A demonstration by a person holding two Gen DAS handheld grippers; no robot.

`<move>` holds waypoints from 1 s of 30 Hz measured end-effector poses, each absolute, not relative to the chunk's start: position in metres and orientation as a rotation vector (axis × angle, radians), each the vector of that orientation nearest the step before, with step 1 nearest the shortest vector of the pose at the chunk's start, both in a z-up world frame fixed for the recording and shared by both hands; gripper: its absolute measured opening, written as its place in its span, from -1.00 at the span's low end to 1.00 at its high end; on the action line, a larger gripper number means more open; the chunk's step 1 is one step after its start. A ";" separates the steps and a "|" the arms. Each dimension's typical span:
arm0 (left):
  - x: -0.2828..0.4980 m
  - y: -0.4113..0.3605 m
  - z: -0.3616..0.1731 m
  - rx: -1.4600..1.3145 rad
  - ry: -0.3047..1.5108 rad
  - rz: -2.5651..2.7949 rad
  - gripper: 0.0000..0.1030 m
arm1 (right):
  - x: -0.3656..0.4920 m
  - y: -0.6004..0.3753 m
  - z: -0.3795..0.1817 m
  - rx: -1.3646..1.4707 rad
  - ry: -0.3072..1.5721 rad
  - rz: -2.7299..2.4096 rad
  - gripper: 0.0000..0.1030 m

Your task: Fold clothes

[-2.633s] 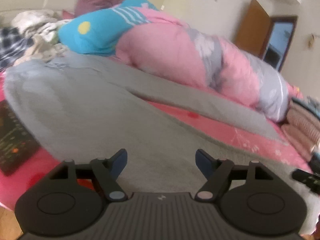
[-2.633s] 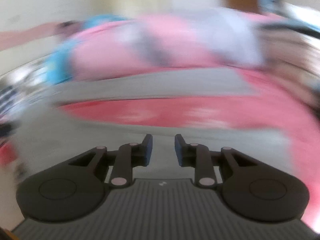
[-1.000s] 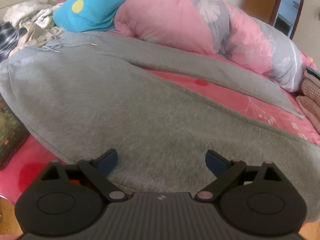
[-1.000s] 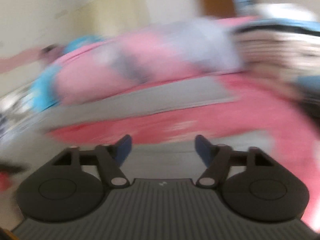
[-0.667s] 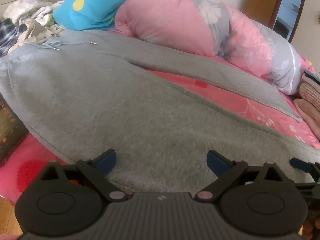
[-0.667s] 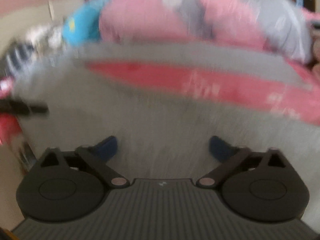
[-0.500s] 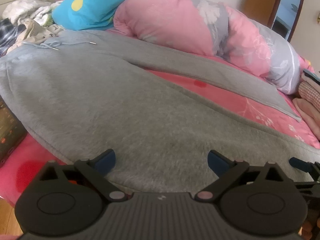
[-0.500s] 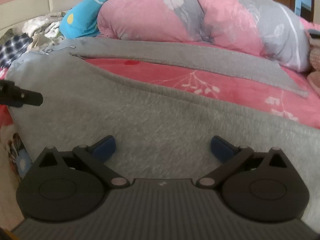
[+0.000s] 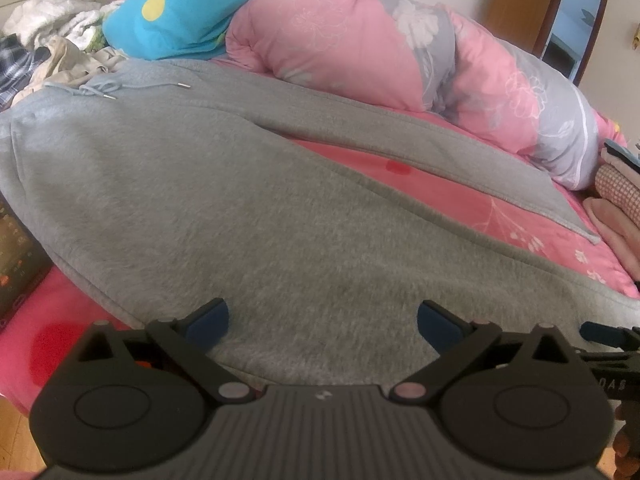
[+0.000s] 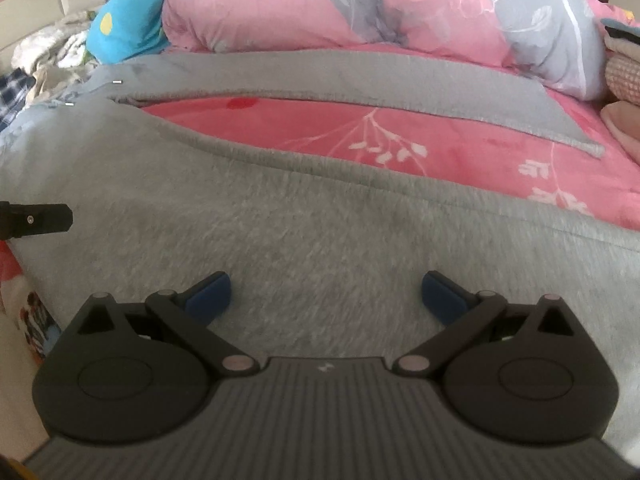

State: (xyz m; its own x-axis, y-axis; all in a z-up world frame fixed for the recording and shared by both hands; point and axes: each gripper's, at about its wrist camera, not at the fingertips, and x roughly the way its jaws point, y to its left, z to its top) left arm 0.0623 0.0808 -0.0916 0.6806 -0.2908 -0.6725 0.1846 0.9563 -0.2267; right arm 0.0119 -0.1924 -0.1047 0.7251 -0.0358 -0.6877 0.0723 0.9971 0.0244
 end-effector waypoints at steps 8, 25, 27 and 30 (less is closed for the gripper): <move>0.063 0.077 -0.091 -0.125 0.785 -0.262 1.00 | 0.012 -0.194 -0.106 0.069 0.750 -0.048 0.99; 0.061 0.073 -0.092 -0.107 0.778 -0.243 1.00 | 0.011 -0.190 -0.108 0.073 0.737 -0.052 0.99; 0.062 0.071 -0.092 -0.093 0.781 -0.239 1.00 | 0.012 -0.191 -0.108 0.075 0.736 -0.053 0.99; 0.063 0.070 -0.093 -0.085 0.787 -0.235 1.00 | 0.012 -0.191 -0.108 0.075 0.734 -0.054 0.99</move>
State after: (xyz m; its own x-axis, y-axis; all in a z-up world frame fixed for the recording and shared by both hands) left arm 0.0625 0.0702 -0.0925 0.6816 -0.2410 -0.6909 0.1779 0.9704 -0.1631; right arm 0.0118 -0.1911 -0.1083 0.7412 -0.0230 -0.6709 0.0755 0.9959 0.0493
